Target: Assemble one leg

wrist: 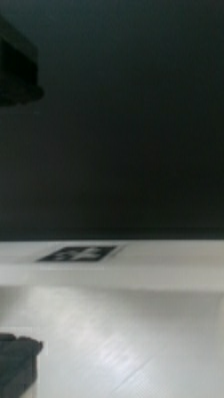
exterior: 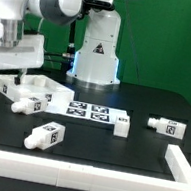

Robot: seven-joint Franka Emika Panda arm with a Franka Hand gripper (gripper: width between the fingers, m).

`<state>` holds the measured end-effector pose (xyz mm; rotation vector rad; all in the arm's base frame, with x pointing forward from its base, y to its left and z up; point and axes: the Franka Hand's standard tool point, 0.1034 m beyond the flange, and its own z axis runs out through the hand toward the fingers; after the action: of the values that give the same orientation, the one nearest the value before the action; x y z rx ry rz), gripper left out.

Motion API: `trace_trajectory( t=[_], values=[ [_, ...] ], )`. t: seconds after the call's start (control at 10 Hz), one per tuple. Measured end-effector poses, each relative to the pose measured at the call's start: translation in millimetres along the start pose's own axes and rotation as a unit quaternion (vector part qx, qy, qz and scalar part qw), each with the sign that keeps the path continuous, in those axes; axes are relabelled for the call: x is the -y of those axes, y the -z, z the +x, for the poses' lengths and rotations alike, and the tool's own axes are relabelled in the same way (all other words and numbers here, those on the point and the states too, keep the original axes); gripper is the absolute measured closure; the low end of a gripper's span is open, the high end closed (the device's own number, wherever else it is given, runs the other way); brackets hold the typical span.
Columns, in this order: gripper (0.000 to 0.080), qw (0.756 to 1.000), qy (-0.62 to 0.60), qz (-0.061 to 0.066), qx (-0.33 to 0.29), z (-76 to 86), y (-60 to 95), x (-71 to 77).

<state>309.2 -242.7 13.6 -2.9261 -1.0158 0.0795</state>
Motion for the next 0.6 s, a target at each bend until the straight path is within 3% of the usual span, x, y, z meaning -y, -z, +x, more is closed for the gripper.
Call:
trace_trajectory(
  t=[0.3, 0.4, 0.5, 0.6],
  values=[
    [0.015, 1.0, 0.003, -0.002, 0.002, 2.3, -6.4, 1.5],
    [0.0237, 1.0, 0.002, -0.002, 0.002, 1.6, -6.3, 1.3],
    [0.0372, 1.0, 0.002, -0.002, 0.002, 1.5, -6.3, 1.3],
    [0.0372, 1.0, 0.002, -0.002, 0.002, 1.5, -6.3, 1.3]
  ],
)
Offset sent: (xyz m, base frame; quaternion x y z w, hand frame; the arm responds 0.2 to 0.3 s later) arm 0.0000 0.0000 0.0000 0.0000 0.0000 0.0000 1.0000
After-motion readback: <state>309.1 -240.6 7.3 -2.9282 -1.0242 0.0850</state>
